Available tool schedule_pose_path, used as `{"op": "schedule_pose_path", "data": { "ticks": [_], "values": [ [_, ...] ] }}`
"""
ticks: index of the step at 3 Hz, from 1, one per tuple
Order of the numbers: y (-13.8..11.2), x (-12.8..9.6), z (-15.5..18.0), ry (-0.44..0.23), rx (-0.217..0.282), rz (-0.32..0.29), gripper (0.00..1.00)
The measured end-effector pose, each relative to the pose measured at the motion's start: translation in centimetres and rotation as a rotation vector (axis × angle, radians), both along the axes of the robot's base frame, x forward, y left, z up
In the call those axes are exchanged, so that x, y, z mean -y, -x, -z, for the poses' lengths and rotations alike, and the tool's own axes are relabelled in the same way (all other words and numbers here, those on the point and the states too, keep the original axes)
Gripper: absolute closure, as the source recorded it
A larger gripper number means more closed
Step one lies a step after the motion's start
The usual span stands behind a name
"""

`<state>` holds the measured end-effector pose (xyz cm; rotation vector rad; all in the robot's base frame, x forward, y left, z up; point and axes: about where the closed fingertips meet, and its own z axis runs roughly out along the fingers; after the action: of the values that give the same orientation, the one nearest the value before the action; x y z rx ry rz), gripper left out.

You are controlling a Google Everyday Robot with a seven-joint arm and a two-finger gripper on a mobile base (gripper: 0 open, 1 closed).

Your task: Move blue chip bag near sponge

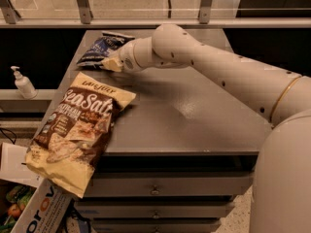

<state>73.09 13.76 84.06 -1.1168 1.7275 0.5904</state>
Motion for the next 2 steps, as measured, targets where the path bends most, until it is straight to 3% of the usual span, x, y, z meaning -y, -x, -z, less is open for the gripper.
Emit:
{"op": "schedule_pose_path", "data": {
  "ticks": [1,2],
  "values": [
    [0.1,1.2,-0.4,-0.005,0.006,0.018,0.88],
    [0.7,2.4,-1.1,-0.018,0.015,0.036,1.0]
  ]
}}
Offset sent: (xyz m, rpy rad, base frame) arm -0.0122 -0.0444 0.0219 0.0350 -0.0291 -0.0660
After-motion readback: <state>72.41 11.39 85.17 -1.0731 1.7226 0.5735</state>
